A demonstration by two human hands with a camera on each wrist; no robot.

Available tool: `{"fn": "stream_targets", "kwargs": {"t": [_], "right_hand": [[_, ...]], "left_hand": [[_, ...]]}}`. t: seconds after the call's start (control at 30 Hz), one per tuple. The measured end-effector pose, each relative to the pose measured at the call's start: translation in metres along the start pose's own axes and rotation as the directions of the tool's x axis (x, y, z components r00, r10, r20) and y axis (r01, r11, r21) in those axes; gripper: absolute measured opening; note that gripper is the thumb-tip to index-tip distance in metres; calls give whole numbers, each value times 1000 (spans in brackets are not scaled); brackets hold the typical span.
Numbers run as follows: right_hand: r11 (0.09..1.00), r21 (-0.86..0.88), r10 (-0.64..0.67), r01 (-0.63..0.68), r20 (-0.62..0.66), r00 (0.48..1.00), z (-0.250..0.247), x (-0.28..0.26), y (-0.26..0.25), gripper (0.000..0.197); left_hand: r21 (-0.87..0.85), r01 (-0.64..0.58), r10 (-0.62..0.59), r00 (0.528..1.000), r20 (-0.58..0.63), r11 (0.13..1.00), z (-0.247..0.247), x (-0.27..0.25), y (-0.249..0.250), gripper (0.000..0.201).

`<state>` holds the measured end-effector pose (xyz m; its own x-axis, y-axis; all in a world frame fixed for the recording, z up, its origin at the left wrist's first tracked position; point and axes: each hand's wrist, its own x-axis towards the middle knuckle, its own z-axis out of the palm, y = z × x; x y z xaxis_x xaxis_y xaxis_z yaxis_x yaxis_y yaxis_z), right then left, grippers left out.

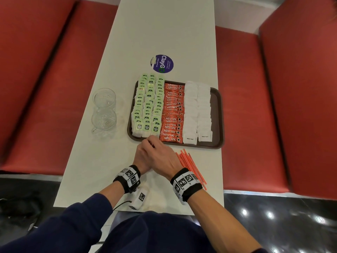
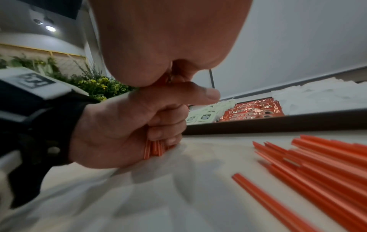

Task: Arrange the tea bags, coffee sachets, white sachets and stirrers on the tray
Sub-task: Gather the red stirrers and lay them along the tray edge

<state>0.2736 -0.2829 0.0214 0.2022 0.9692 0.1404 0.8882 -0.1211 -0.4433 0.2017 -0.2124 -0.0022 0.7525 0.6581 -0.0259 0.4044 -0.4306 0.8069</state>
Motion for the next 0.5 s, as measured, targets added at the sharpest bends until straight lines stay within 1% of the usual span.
{"fn": "stream_targets", "kwargs": {"t": [0.03, 0.07, 0.1, 0.13, 0.17, 0.2, 0.23, 0.3, 0.37, 0.4, 0.43, 0.5], "right_hand": [[999, 17, 34, -34, 0, 999, 1, 2, 2, 30], [995, 49, 81, -81, -2, 997, 0, 6, 5, 29], [982, 123, 143, -142, -4, 990, -4, 9, 8, 26], [949, 235, 217, -210, -4, 976, -9, 12, 11, 23], [897, 354, 285, -263, -8, 959, -14, 13, 14, 21], [849, 442, 334, -288, -27, 942, -20, 14, 14, 21], [819, 494, 366, -292, -59, 929, -25, 14, 14, 21], [785, 549, 397, -286, -94, 913, -31, 13, 15, 18], [769, 568, 404, -294, -75, 912, -36, 14, 17, 20], [773, 562, 393, -296, -56, 918, -39, 14, 19, 25], [789, 538, 370, -296, -32, 928, -41, 15, 22, 31], [833, 483, 304, -272, 11, 952, -45, 16, 26, 42]], "left_hand": [[-20, 37, -36, 999, 20, 999, -1, 0, 7, 31], [-1, 31, -31, 999, 23, 1000, 2, 0, 3, 20], [-69, 58, -55, 998, 43, 996, 3, 0, -2, 13], [-169, 120, -110, 992, 69, 978, 2, 1, -3, 18], [-301, 203, -174, 977, 122, 932, -1, 1, -1, 25], [-385, 251, -199, 965, 171, 888, -4, 1, 2, 29], [-435, 278, -201, 956, 215, 857, -7, 1, 4, 28], [-469, 328, -192, 930, 315, 820, -14, 2, 11, 29], [-501, 405, -195, 887, 419, 765, -20, 2, 17, 36], [-517, 451, -196, 859, 473, 728, -22, 2, 19, 35], [-539, 502, -195, 828, 525, 676, -25, 3, 20, 32], [-567, 597, -206, 770, 604, 568, -27, 2, 24, 34]]}}
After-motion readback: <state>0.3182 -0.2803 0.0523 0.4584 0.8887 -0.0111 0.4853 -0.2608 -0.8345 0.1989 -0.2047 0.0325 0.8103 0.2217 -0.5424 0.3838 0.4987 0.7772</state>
